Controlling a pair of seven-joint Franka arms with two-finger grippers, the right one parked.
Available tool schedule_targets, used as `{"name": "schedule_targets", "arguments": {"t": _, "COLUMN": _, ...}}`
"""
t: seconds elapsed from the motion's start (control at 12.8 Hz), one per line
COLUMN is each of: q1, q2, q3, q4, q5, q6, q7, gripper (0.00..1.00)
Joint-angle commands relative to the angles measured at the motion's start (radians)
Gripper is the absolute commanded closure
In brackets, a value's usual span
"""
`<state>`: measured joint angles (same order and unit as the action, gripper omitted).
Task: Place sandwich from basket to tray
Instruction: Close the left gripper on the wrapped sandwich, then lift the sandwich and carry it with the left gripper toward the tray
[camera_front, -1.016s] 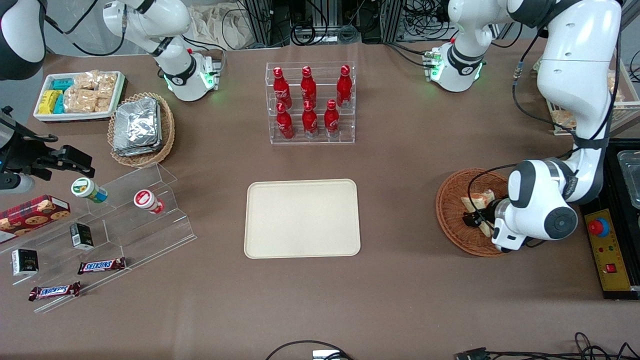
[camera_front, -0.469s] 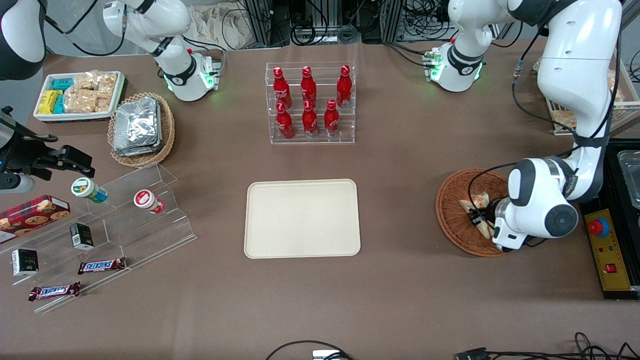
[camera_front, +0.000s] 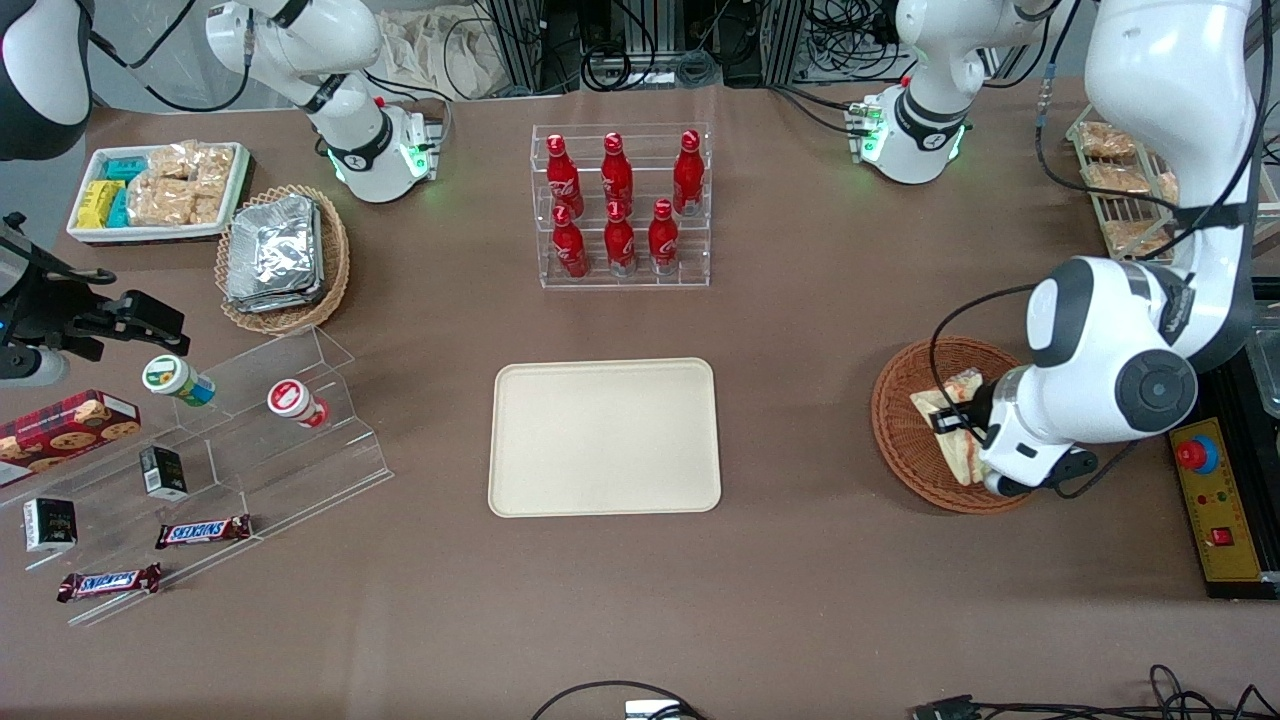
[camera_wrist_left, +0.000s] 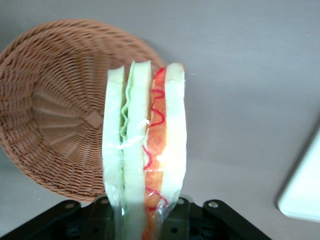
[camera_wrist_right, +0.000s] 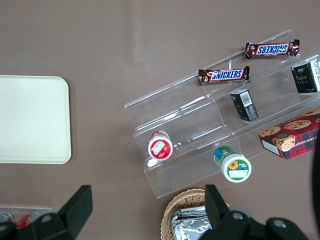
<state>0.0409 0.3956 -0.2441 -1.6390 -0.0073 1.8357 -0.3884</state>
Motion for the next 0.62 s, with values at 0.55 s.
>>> {"name": "schedule_targets", "arguments": {"t": 0.55, "q1": -0.015, "q2": 0.230, "q3": -0.325, "q4": 0.283, "q5": -0.010, "q6": -0.018, "q7": -0.165, "gripper": 1.00}}
